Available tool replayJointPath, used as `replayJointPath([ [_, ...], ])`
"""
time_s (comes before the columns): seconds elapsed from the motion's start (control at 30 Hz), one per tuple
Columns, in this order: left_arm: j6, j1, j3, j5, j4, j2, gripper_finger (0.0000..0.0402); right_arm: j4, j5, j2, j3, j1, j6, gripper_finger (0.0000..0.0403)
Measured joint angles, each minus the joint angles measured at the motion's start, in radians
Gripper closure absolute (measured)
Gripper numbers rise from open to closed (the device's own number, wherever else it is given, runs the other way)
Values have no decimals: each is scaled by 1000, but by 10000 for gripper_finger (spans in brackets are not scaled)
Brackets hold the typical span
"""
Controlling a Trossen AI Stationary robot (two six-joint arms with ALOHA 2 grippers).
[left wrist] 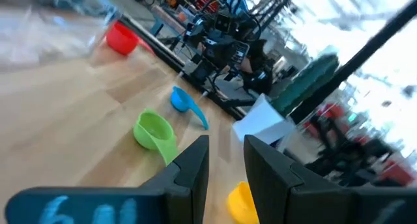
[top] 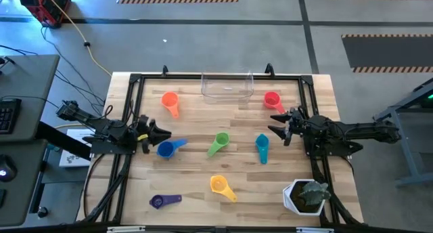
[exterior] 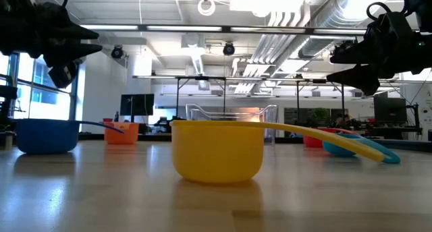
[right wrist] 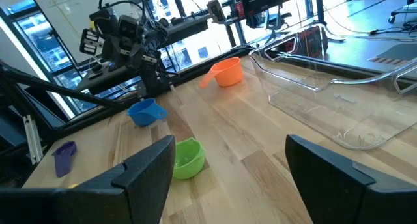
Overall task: Nest measuring cups in basket
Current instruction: Move the orange measuring cup to the middle of the table
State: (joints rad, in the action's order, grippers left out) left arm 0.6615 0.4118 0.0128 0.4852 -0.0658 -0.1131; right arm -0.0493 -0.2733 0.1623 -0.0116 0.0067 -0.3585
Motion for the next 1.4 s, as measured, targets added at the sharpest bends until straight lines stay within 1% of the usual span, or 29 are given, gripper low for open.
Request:
replayJointPath([
  [0.1, -71, 0, 0, 13, -1, 0, 314, 0, 0, 0, 0, 0, 0, 121],
  [0.2, -96, 0, 0, 35, 0, 0, 314, 0, 0, 0, 0, 0, 0, 121],
  [0.37, -158, 0, 0, 36, -1, 0, 311, 0, 0, 0, 0, 0, 0, 121],
  [0.5, -175, 0, 0, 36, -1, 0, 294, 0, 0, 0, 0, 0, 0, 121],
  [0.6, -217, 0, 0, 49, -1, 0, 277, 0, 0, 0, 0, 0, 0, 121],
  [0.7, -204, 0, 0, 111, -10, 0, 263, 0, 0, 0, 0, 0, 0, 121],
  [0.83, -175, 0, 0, 223, -65, 0, 260, 0, 0, 0, 0, 0, 0, 121],
  [0.9, -199, 0, 0, 263, -128, 0, 262, 0, 0, 0, 0, 0, 0, 121],
  [0.97, -246, 0, 6, 279, -187, 0, 265, 0, 0, 0, 0, 0, 0, 121],
  [1.17, -364, 0, 104, 346, -202, 0, 268, 0, 0, 0, 0, 0, 0, 121],
  [1.4, -463, 0, 242, 458, -203, -13, 268, 0, 0, 0, 0, 0, 0, 121],
])
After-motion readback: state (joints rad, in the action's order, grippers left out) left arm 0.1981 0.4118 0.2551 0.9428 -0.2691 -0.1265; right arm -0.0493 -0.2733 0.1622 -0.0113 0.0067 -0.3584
